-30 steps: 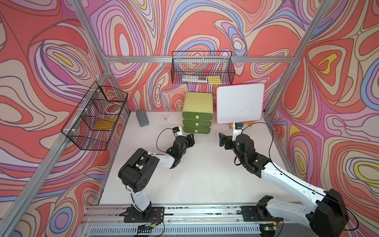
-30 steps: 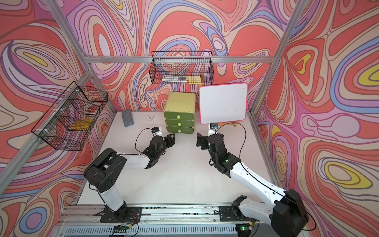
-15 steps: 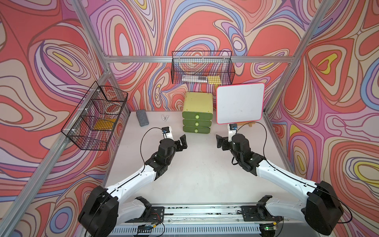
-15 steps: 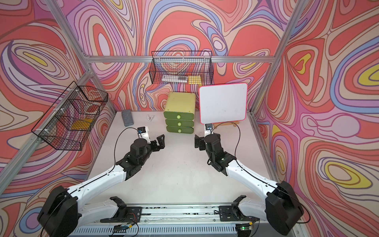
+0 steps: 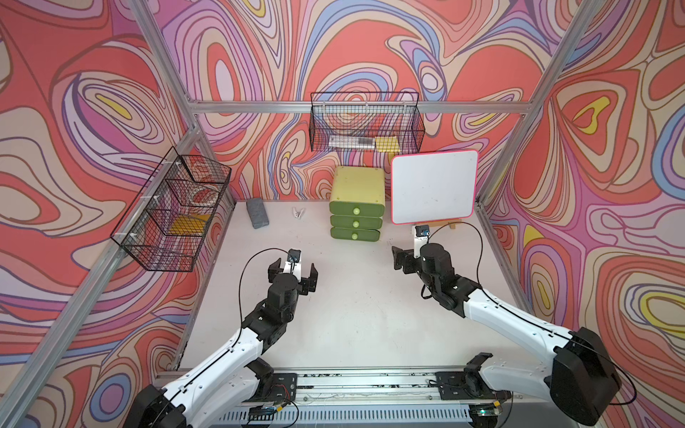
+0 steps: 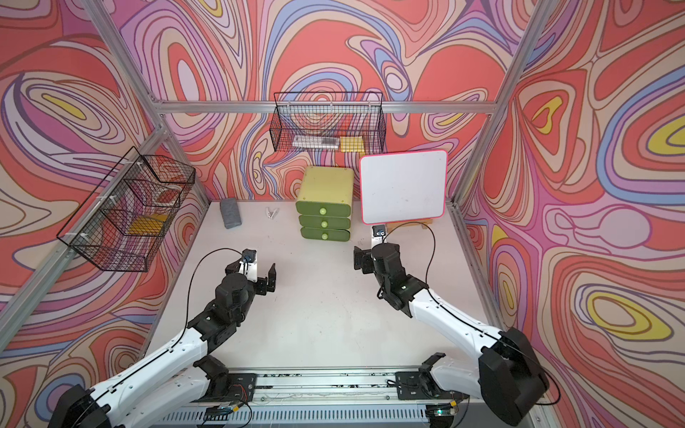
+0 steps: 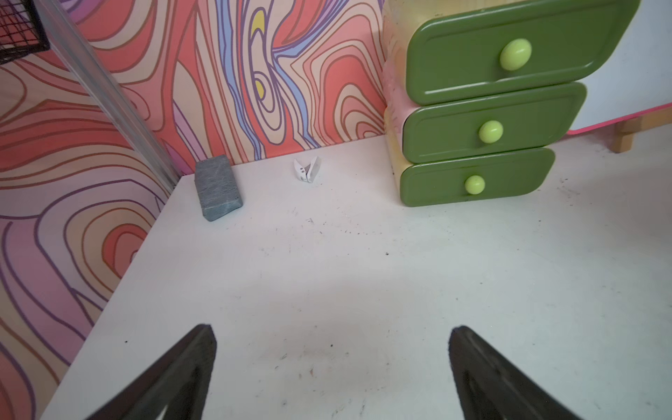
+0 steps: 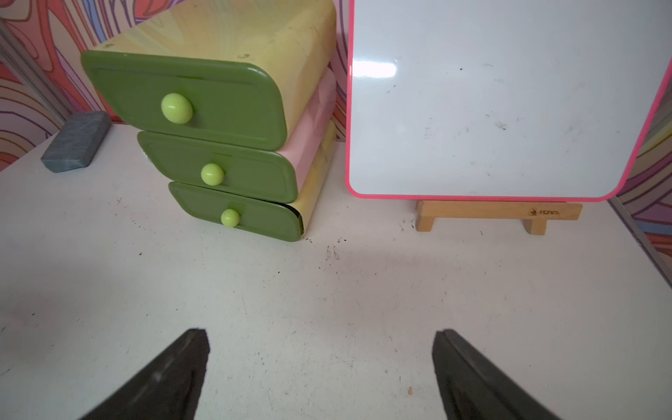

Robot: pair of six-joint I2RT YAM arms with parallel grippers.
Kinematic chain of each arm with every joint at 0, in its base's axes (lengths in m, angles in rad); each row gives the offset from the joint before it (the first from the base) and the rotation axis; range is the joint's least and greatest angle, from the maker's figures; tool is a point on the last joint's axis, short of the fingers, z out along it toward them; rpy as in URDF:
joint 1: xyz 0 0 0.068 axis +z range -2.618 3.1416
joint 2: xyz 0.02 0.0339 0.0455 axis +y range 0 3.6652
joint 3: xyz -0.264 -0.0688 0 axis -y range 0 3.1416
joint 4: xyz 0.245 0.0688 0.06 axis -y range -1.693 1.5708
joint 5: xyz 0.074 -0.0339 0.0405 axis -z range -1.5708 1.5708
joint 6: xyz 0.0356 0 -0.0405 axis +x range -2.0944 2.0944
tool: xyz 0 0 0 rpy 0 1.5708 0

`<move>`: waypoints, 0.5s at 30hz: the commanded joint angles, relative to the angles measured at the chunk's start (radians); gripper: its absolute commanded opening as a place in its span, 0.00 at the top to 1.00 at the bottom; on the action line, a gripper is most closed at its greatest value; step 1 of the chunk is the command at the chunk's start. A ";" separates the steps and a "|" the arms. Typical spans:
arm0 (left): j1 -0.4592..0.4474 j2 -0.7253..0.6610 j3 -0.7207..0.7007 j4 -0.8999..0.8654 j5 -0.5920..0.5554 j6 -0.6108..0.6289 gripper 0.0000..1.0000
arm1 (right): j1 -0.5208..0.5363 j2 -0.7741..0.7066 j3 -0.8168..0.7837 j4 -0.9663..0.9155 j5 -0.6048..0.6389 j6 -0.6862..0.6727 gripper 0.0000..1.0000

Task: Place the wired earphones into the drawer by color
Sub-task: Reset both arms

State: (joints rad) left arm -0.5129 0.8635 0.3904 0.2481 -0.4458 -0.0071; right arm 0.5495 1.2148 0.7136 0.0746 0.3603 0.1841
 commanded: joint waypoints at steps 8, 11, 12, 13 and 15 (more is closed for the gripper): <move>0.347 0.132 -0.012 0.145 0.287 -0.014 0.01 | -0.147 -0.023 -0.123 0.185 0.047 0.030 0.02; 0.418 0.220 -0.012 0.199 0.369 -0.009 0.01 | -0.160 -0.010 -0.164 0.294 0.077 -0.027 0.02; 0.439 0.252 -0.014 0.225 0.394 -0.008 0.01 | -0.163 -0.003 -0.179 0.335 0.083 -0.047 0.02; 0.460 0.283 -0.017 0.251 0.421 -0.010 0.01 | -0.166 0.009 -0.190 0.369 0.088 -0.068 0.02; 0.491 0.342 -0.025 0.309 0.464 -0.022 0.01 | -0.173 0.039 -0.190 0.405 0.092 -0.095 0.02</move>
State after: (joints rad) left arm -0.0563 1.1568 0.3828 0.4400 -0.1043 -0.0051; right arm 0.3878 1.2236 0.5343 0.3592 0.4252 0.1471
